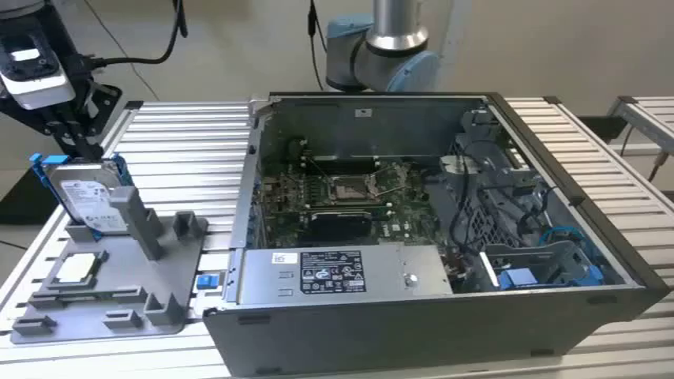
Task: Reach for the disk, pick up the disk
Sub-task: 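Reach for the disk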
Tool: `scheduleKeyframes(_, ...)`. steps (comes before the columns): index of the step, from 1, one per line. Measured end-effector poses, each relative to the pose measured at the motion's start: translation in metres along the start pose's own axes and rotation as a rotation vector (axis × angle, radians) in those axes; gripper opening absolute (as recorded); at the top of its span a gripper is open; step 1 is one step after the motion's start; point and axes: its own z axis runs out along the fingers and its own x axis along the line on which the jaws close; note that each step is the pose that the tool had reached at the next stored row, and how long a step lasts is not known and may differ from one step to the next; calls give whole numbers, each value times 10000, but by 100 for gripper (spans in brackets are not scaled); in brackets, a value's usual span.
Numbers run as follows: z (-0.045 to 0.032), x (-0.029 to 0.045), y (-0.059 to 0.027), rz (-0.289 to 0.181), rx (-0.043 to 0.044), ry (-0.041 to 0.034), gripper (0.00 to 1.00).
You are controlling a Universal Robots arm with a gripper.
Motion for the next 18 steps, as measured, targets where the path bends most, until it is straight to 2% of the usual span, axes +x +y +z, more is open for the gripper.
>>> scheduleKeyframes(13, 0, 0, 2, 0, 0, 0, 0)
scheduleKeyframes(15, 2, 1, 26, 1, 0, 0, 0)
scheduleKeyframes(18, 8, 4, 125, 1, 0, 0, 0)
